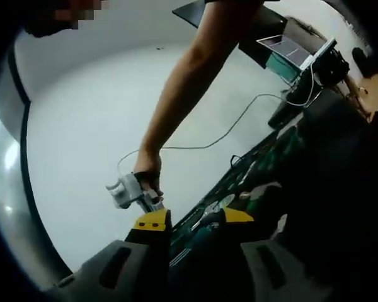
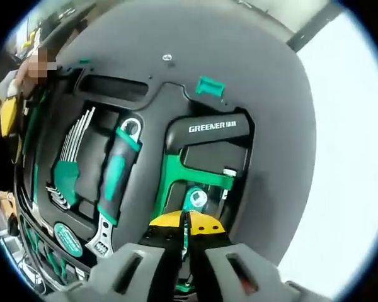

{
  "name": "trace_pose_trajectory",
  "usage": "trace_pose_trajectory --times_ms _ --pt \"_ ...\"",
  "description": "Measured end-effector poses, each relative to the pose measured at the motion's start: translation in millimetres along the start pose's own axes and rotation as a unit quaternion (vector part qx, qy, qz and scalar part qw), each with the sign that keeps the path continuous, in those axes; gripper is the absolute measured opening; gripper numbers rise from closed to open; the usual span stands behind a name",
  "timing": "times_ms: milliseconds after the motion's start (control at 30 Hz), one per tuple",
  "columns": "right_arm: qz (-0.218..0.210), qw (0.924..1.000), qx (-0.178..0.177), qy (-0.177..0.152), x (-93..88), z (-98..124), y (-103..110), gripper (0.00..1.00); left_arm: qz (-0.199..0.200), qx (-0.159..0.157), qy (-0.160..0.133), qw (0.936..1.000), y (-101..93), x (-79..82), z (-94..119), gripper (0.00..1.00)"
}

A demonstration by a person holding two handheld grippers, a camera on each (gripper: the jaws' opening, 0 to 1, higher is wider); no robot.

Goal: Pick up the tools and put them into their designated positions in the toolbox.

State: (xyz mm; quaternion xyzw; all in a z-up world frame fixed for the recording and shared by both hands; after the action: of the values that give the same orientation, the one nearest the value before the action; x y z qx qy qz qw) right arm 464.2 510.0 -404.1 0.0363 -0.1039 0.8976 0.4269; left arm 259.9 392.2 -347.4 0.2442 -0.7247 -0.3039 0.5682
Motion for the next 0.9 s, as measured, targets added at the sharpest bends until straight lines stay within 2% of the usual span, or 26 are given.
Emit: trace_pose_trajectory --times_ms 233,367,433,500,567,633,700,733,800,833,867,900 --pt "0.004 0.9999 0.016 -0.001 0.6 -2 -2 0.00 0.001 -0.001 0.000 1.0000 -0.7 0.5 0 0.26" --pt "-0.027 0.9985 0.049 0.001 0.7 -3 -4 0.00 0.005 0.000 0.001 1.0000 -0.4 0.2 0 0.26" --pt "-0.053 0.9963 0.067 0.001 0.4 -4 -3 0.00 0.004 0.000 0.001 1.0000 -0.6 -0.3 0 0.26" --pt "-0.098 0.9920 0.079 -0.011 -0.3 -4 -4 0.00 0.005 -0.002 0.001 1.0000 -1.2 -0.3 0 0.25" --pt "-0.086 0.9938 0.068 -0.018 -1.2 -2 -1 0.00 0.005 -0.002 0.001 1.0000 -1.2 -0.4 0 0.25" --pt "-0.076 0.9962 0.029 -0.031 0.1 -2 1 0.02 0.001 0.000 0.000 1.0000 -1.1 0.0 1 0.25" --pt "-0.087 0.9941 0.049 -0.043 -0.3 2 12 0.13 -0.003 0.001 0.000 1.0000 -1.1 0.6 1 0.25" --pt "-0.103 0.9924 0.046 -0.049 0.5 4 12 0.17 -0.003 0.001 0.000 1.0000 -1.0 0.7 1 0.25" --pt "-0.088 0.9946 0.025 -0.049 -3.4 12 5 0.26 -0.004 0.001 0.001 1.0000 -0.9 0.8 1 0.25" --pt "-0.071 0.9962 0.020 -0.046 -7.0 18 3 0.24 -0.005 0.002 0.001 1.0000 -0.7 0.8 1 0.25" --pt "-0.060 0.9969 0.020 -0.047 -8.9 24 3 0.17 -0.006 0.001 0.001 1.0000 -0.6 0.9 1 0.25" --pt "-0.059 0.9964 0.023 -0.056 -8.7 31 4 0.16 -0.006 0.001 0.001 1.0000 -0.8 1.0 1 0.25"
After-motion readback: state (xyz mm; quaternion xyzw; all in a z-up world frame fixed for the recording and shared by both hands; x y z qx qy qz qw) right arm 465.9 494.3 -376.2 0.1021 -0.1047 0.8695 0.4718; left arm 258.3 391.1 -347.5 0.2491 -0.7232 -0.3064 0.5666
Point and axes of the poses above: the point that each gripper's makers call its tool centre point, and the gripper's own axes: z roughly backward along the fingers, y roughly to its left, x roughly out of its top, the point moved 1 cm from there along z, roughly backward along the fingers, and after that the axes turned 5 degrees about -z, right-handed, at the moved point
